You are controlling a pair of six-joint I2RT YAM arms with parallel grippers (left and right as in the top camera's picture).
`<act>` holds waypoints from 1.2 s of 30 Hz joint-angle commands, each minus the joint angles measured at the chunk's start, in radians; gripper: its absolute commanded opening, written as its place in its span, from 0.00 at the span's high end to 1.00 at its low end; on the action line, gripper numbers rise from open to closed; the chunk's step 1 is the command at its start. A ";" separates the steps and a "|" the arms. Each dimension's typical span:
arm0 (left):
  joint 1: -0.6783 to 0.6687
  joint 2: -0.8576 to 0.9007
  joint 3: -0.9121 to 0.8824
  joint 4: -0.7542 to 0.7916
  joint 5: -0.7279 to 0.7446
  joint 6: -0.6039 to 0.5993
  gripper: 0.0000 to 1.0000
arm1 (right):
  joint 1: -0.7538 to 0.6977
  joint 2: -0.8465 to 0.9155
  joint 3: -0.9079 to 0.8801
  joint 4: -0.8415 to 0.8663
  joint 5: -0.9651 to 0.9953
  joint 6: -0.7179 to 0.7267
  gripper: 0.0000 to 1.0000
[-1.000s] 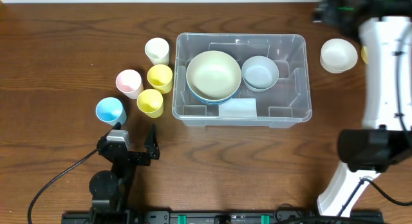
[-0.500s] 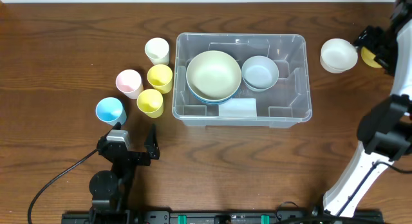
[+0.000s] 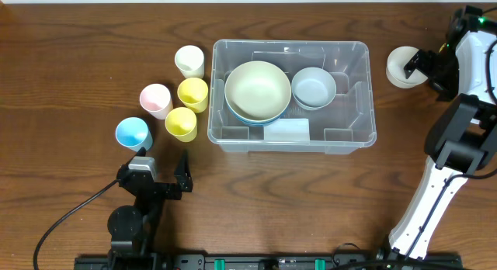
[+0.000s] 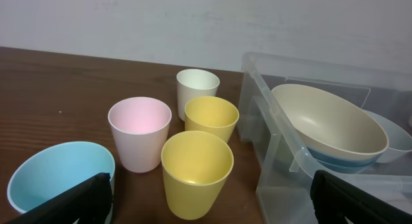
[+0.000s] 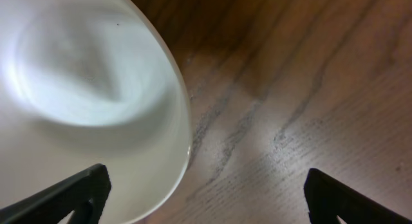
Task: Pack container
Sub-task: 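Move the right gripper to the white bowl and grip its rim, then carry the white bowl onto the grey bowl in the bin, release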
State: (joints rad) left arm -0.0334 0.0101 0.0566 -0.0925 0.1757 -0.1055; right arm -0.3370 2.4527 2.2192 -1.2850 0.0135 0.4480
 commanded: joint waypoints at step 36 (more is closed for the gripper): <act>0.006 -0.006 -0.031 -0.010 -0.008 -0.005 0.02 | -0.038 -0.062 0.019 -0.081 0.058 0.026 0.99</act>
State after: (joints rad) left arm -0.0334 0.0101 0.0566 -0.0925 0.1757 -0.1055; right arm -0.3489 2.4531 2.2032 -1.3384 -0.0036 0.4599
